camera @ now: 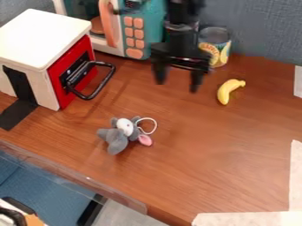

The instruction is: Moved the gray toy on top of the drawer

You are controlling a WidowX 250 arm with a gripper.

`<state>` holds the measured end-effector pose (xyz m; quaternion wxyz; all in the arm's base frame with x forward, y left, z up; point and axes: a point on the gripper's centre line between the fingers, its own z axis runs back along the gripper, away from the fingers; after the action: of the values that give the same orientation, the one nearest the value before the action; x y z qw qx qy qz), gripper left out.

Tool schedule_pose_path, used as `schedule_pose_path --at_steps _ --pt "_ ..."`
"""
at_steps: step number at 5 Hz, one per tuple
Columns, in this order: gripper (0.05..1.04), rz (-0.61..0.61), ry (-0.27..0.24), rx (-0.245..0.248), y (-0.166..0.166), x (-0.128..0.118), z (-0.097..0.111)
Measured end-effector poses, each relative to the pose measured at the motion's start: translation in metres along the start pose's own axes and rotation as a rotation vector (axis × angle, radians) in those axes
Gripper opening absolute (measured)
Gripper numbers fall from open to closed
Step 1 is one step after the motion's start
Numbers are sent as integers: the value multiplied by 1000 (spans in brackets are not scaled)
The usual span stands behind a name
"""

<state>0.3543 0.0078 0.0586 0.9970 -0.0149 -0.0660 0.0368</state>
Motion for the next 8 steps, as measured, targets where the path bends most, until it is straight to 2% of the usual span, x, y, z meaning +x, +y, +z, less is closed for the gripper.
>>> schedule_pose_path --at_steps 1,2,3,4,5,6,7,8 --pt "999 -61 3 -49 18 -28 5" --pt "999 -69 17 -5 46 -55 -6" --pt "999 -94 33 -8 49 -66 -15" --pt "999 -94 83 17 56 -77 -34" --pt "945 -79 123 11 57 -82 -49" --pt "669 -54 130 2 62 -84 -50" --pt "500 -19 150 -37 67 -83 -37" --pt "476 30 63 -78 82 -59 6"
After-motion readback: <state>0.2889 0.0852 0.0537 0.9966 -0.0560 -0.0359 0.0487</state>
